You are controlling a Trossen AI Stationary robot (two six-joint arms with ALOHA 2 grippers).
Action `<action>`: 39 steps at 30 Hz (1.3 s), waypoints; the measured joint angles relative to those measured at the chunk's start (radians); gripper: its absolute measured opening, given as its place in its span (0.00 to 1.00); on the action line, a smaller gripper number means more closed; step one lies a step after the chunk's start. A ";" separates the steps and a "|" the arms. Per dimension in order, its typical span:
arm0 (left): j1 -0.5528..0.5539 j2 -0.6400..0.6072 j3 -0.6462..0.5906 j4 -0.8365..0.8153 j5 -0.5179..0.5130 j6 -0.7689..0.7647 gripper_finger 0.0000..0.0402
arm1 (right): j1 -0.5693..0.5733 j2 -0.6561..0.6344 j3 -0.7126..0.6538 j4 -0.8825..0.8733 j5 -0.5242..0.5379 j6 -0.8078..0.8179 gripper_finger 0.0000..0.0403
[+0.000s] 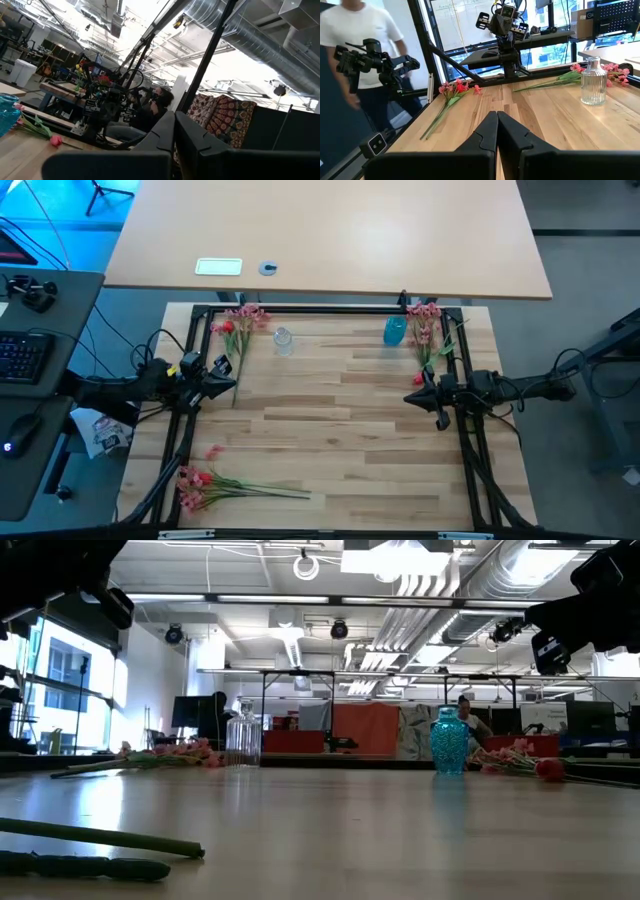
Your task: Sort flowers into vase by color
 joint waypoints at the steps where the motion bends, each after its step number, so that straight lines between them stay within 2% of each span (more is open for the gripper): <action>1: 0.000 0.000 0.000 0.000 0.000 0.000 0.00 | 0.000 0.000 0.000 0.000 0.000 0.000 0.00; 19: 0.000 0.000 0.000 0.001 -0.003 0.007 0.00 | 0.000 0.000 0.000 0.000 0.000 0.000 0.00; 21: 0.002 0.000 0.000 0.005 -0.068 0.067 0.00 | 0.000 0.000 0.000 0.000 0.000 0.000 0.00; 23: 0.002 0.000 0.000 0.008 -0.154 0.059 0.00 | 0.000 0.000 0.000 0.000 0.000 0.000 0.00; 28: 0.002 0.000 0.000 0.060 -0.247 -0.216 0.00 | 0.000 0.000 0.000 0.000 0.000 0.000 0.00; 29: 0.001 0.000 0.000 0.078 -0.313 -0.227 0.00 | 0.000 0.000 0.000 0.000 0.000 0.000 0.00; 32: 0.002 0.000 0.000 0.132 -0.639 -0.347 0.00 | 0.000 0.000 0.000 0.000 0.000 0.000 0.00; 34: 0.003 0.016 0.000 0.170 -0.785 -0.418 0.00 | 0.000 0.000 0.000 0.000 0.000 0.000 0.00; 37: 0.001 0.124 0.019 0.241 -0.780 -0.411 0.00 | 0.000 0.000 0.000 0.000 0.000 0.000 0.00; 39: -0.008 0.255 0.084 0.302 -0.773 -0.443 0.00 | 0.000 0.000 0.000 0.000 0.000 0.000 0.00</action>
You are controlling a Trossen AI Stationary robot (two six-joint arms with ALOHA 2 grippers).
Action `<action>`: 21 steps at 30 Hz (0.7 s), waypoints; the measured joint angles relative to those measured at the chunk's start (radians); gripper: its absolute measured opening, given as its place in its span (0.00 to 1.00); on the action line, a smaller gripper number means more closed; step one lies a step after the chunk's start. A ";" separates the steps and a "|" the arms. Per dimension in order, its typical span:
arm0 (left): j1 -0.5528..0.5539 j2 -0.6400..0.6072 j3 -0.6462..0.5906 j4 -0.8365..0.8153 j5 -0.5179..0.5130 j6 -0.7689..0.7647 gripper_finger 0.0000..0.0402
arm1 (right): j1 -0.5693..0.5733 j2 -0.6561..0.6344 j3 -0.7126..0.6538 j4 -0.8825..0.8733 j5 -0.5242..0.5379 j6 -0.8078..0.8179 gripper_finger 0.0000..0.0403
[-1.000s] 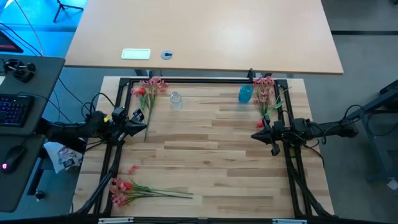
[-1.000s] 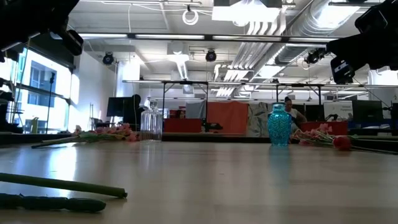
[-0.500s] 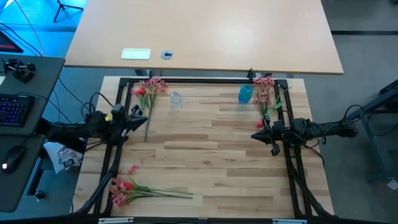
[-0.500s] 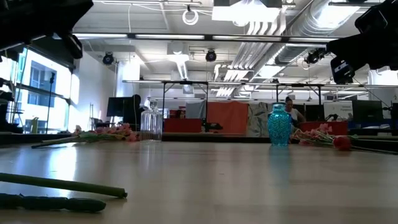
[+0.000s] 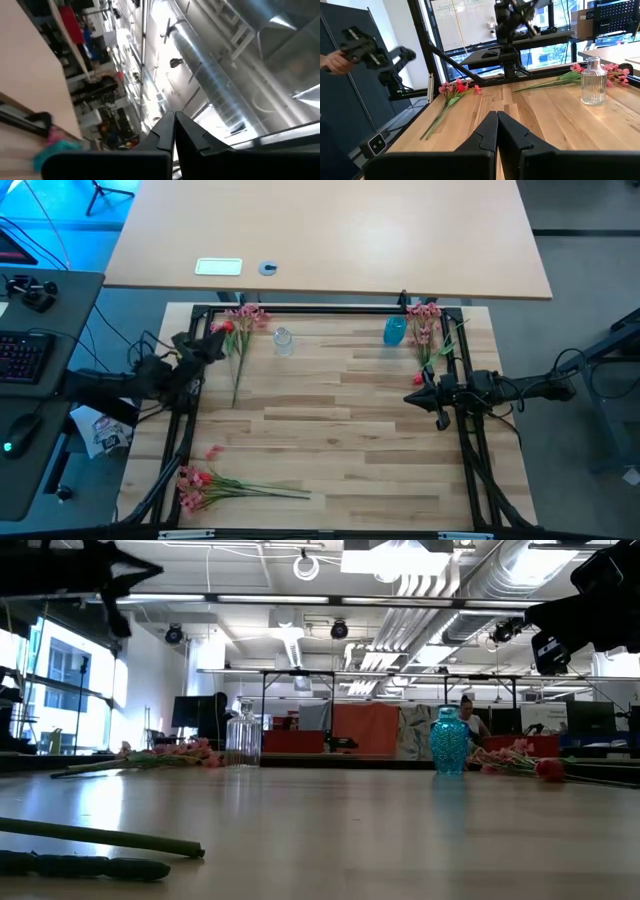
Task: Sort flowers into vase by color
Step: Put the top left red flower into the transparent vase
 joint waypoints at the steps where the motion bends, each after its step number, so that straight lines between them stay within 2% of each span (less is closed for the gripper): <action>1: -0.006 0.075 0.049 0.006 0.013 0.007 0.00 | 0.000 0.000 0.000 0.000 0.000 0.000 0.00; 5: -0.026 0.388 0.297 -0.070 0.085 0.160 0.00 | 0.000 0.001 0.000 0.000 0.000 0.000 0.00; 7: -0.016 0.510 0.423 -0.223 0.105 0.232 0.00 | 0.000 0.002 0.000 0.000 0.000 0.000 0.00; 9: 0.019 0.597 0.548 -0.474 0.104 0.236 0.00 | 0.000 0.001 0.000 0.000 0.000 0.000 0.00; 13: 0.159 0.703 0.761 -1.143 0.155 0.110 0.01 | 0.000 0.001 0.000 0.000 0.000 0.000 0.00; 16: 0.278 0.782 0.778 -1.449 0.247 0.059 0.05 | 0.000 0.001 0.000 0.000 0.000 0.000 0.00; 19: 0.378 0.828 0.733 -1.534 0.347 0.094 0.11 | 0.000 0.001 0.000 0.000 0.000 0.000 0.00; 21: 0.422 0.856 0.690 -1.569 0.369 0.101 0.15 | 0.000 0.001 0.000 0.000 0.000 0.000 0.00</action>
